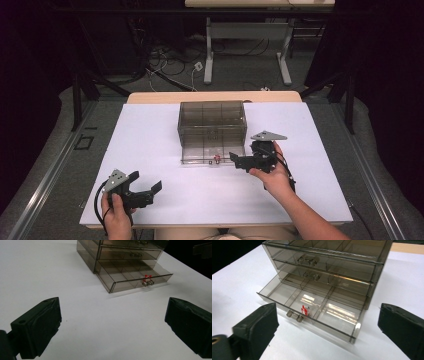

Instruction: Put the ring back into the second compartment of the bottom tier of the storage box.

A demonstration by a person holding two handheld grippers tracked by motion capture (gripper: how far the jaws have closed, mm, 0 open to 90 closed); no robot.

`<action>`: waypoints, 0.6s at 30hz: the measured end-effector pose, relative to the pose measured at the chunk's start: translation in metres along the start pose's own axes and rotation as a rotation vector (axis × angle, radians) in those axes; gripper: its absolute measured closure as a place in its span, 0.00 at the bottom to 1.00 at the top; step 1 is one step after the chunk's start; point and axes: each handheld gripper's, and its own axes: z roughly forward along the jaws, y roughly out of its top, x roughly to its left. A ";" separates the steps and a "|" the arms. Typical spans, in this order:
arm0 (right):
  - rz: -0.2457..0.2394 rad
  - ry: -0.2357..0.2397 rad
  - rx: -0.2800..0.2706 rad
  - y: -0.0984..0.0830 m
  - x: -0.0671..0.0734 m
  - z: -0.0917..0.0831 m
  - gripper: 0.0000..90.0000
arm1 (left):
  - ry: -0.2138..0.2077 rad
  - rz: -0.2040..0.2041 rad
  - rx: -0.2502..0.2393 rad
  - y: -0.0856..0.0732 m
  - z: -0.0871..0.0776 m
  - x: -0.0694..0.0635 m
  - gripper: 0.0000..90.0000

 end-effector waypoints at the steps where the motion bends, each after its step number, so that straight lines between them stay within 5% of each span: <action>1: -0.003 0.002 -0.005 -0.001 -0.001 -0.003 0.01 | 0.000 0.000 0.000 0.000 0.000 0.000 0.01; 9: -0.005 -0.031 -0.031 -0.010 -0.012 -0.022 0.00 | 0.003 0.003 0.002 0.000 0.000 -0.001 0.01; 18: -0.037 -0.130 -0.063 -0.027 -0.022 -0.043 0.00 | 0.003 0.004 0.000 0.000 0.001 -0.001 0.01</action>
